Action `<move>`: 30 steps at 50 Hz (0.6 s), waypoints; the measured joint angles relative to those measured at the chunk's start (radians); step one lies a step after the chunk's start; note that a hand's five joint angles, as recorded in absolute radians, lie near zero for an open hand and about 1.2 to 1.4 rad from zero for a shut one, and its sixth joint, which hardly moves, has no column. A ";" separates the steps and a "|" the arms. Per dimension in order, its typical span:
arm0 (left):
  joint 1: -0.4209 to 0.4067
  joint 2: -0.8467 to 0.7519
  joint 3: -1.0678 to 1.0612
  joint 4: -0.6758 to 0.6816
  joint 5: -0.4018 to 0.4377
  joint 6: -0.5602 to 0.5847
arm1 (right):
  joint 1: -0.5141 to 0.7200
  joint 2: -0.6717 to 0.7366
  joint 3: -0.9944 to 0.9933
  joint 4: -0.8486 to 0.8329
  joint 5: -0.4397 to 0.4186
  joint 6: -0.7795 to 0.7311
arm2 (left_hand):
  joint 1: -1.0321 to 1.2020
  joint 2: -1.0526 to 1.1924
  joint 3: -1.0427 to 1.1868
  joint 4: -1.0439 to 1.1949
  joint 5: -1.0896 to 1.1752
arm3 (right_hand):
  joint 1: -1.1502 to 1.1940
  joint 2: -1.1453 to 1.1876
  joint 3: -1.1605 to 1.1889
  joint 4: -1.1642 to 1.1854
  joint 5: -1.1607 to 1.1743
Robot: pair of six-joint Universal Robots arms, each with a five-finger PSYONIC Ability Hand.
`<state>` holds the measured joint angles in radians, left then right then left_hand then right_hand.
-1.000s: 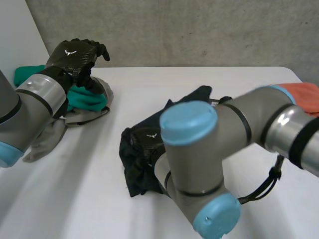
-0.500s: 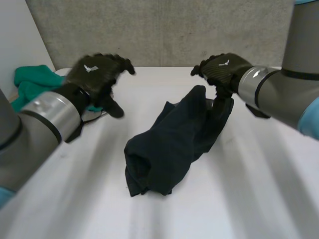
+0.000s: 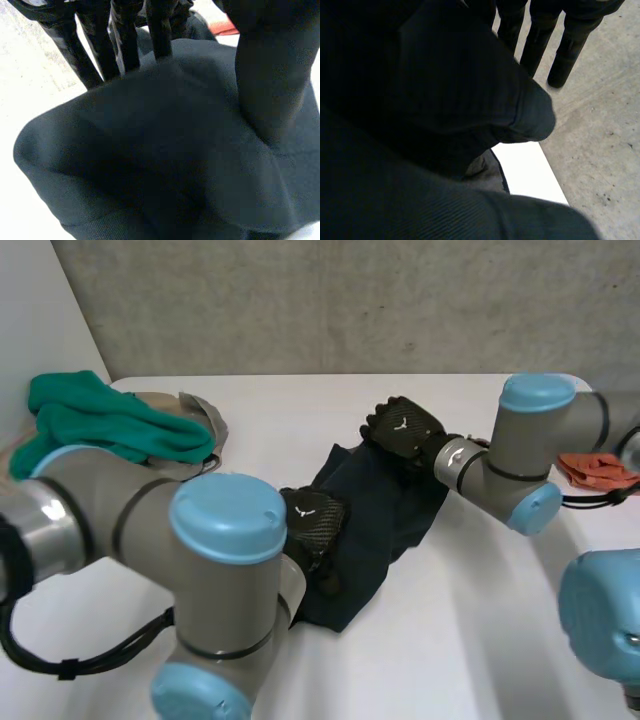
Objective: Fold the laundry.
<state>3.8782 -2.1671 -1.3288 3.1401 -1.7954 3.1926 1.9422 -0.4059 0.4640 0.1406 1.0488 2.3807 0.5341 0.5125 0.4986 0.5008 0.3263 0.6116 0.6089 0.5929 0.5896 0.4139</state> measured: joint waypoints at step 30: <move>0.392 0.070 0.774 0.177 0.250 0.093 | -0.003 -0.338 -0.064 -0.517 0.481 0.288 | 0.604 0.686 0.686 0.697 0.666 | 0.465 0.561 0.593 0.604 0.567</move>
<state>4.2698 -2.0972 -0.5548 3.3172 -1.5450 3.2857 1.9391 -0.7435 0.4005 -0.3768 1.5301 2.6687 1.1382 1.1985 1.1842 1.1977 0.9922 1.0769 1.1695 1.1862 1.1932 0.9807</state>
